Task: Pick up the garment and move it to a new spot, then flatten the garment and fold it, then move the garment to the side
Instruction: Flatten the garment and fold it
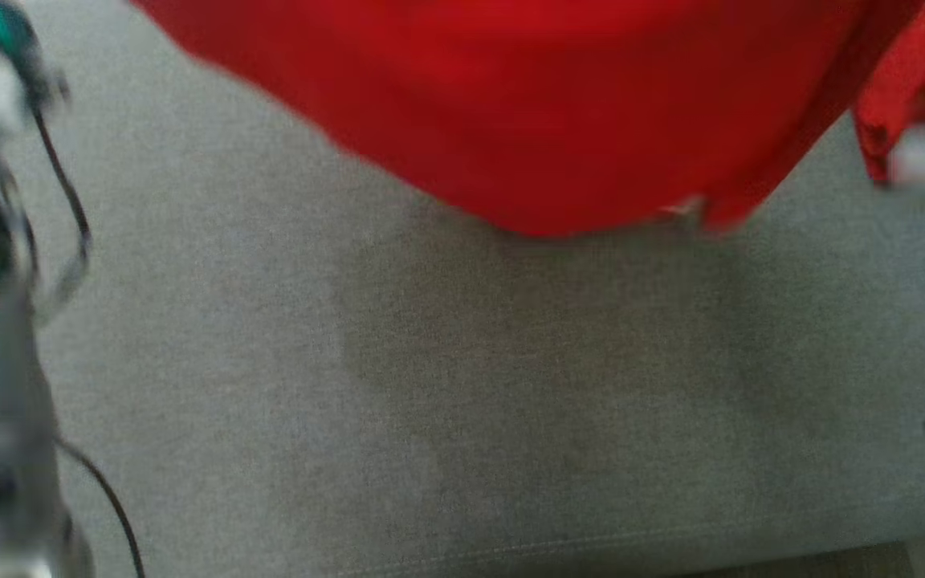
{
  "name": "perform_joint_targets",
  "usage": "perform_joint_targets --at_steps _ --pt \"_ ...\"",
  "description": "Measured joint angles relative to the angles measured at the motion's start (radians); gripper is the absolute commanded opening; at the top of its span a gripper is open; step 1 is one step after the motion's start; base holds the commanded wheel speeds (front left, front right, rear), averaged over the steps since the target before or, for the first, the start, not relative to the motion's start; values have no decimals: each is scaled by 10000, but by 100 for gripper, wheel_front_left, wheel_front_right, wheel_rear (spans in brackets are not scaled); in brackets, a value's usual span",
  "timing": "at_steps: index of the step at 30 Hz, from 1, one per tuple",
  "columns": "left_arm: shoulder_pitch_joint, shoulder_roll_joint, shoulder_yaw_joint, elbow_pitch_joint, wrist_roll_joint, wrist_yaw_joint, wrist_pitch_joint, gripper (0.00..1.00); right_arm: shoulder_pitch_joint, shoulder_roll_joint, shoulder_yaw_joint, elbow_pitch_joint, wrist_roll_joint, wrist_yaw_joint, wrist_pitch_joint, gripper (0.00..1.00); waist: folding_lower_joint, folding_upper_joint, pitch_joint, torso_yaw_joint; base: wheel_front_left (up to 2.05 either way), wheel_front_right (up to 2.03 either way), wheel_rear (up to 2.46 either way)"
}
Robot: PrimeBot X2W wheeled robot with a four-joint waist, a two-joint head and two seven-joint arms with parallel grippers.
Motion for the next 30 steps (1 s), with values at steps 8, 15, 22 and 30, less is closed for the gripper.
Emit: perform_joint_targets --at_steps 8,15,22,30 --pt "-5209 -79 -470 3306 280 127 395 0 -5039 -1210 924 2313 1402 0 1300 0 0 0 1075 17 0 0 0" --pt "-9185 -82 -888 6579 1937 -504 -1722 0 -8758 -1290 1852 5423 1398 0 596 0 2 0 2459 -20 0 0 0" --pt "-10455 -598 -1413 8341 2677 -1074 -3603 0 -10072 -1360 2257 7285 600 0 -874 0 3 -1 3325 62 0 0 0" --pt "-9402 -920 -2266 8077 1990 -1338 -3963 0 -9708 -1352 3127 8911 612 0 -2063 0 2 0 3491 489 0 0 0"
